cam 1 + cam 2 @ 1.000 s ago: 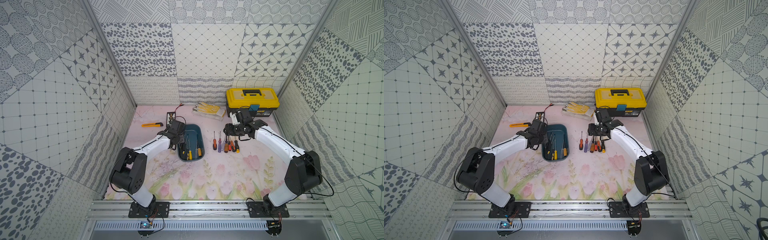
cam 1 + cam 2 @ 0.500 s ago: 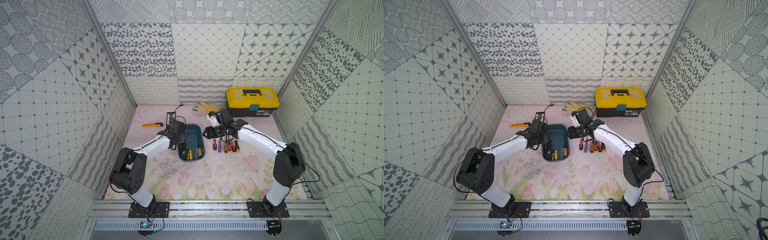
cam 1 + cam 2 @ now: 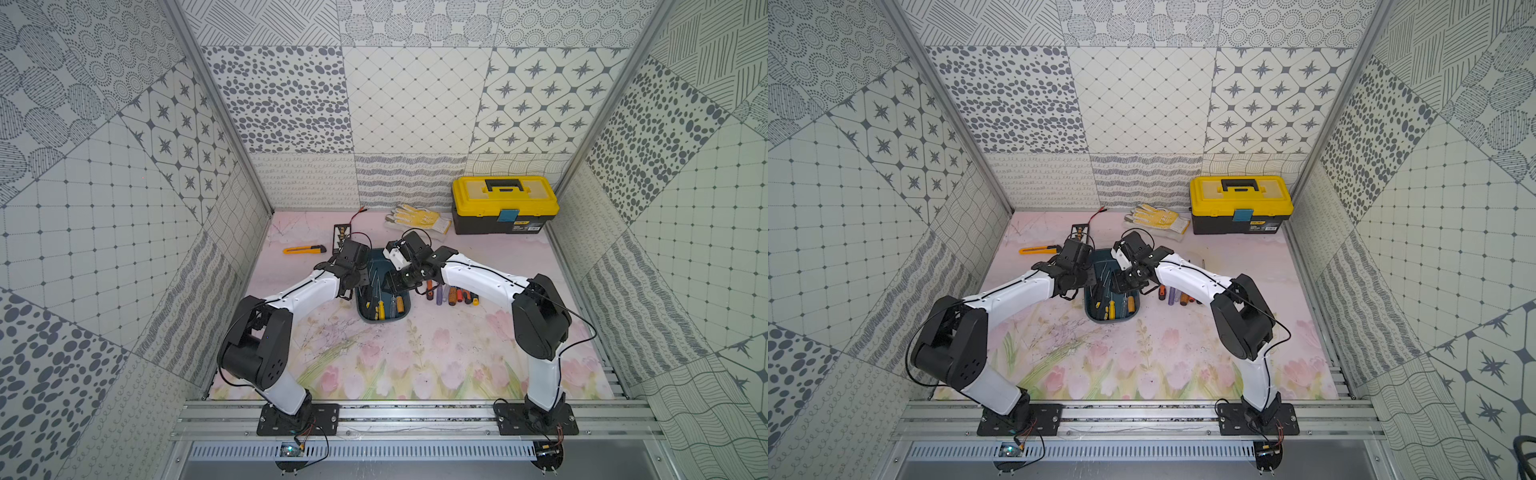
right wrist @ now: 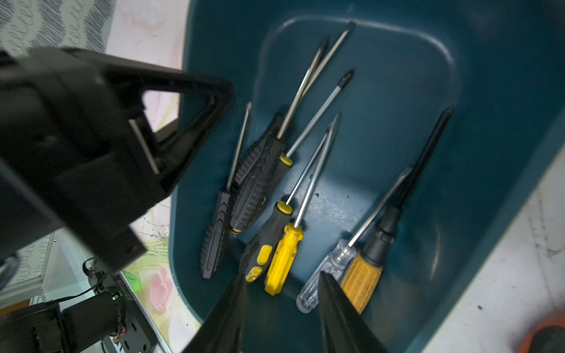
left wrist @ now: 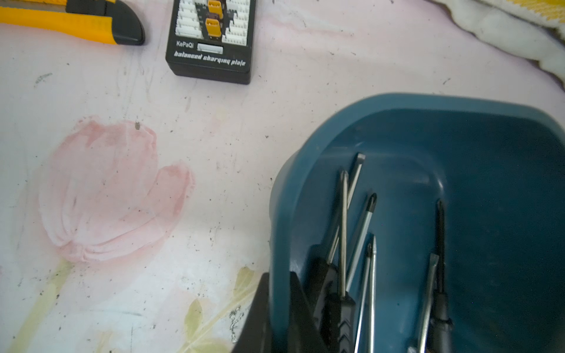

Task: Take out the screwdriver from the storage box
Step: Pick up the screwdriver from the storage box.

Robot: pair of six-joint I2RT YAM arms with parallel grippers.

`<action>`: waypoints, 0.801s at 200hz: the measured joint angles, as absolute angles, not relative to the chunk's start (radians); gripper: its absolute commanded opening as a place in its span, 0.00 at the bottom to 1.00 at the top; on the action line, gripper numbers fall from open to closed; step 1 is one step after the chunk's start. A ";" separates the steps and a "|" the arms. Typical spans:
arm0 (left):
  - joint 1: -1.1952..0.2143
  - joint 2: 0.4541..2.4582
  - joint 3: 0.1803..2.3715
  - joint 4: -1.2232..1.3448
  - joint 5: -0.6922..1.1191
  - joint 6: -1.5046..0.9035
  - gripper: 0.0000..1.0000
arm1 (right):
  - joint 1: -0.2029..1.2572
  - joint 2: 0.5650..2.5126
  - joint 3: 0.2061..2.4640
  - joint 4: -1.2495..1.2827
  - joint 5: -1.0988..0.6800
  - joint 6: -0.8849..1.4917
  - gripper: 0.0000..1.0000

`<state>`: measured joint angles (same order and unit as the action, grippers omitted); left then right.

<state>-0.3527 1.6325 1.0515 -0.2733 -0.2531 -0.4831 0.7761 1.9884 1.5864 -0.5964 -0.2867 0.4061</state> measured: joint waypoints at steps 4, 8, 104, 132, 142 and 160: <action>-0.353 1.632 1.052 -0.273 -0.253 -0.483 0.00 | 0.779 1.996 1.588 -0.596 -0.286 0.411 0.40; -0.353 1.631 1.052 -0.273 -0.253 -0.483 0.00 | 0.781 2.004 1.589 -0.596 -0.283 0.416 0.39; -0.353 1.630 1.050 -0.273 -0.253 -0.484 0.00 | 0.815 2.097 1.592 -0.602 -0.249 0.502 0.37; -0.353 1.630 1.050 -0.273 -0.252 -0.484 0.00 | 0.821 2.134 1.613 -0.601 -0.246 0.514 0.37; -0.353 1.630 1.050 -0.274 -0.253 -0.484 0.00 | 0.822 2.143 1.621 -0.600 -0.246 0.518 0.37; -0.353 1.629 1.049 -0.273 -0.249 -0.484 0.00 | 0.825 2.152 1.633 -0.602 -0.242 0.521 0.37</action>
<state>-0.3527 1.6295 1.0492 -0.2726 -0.2493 -0.4835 0.8246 2.1517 1.6333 -0.6022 -0.2417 0.5205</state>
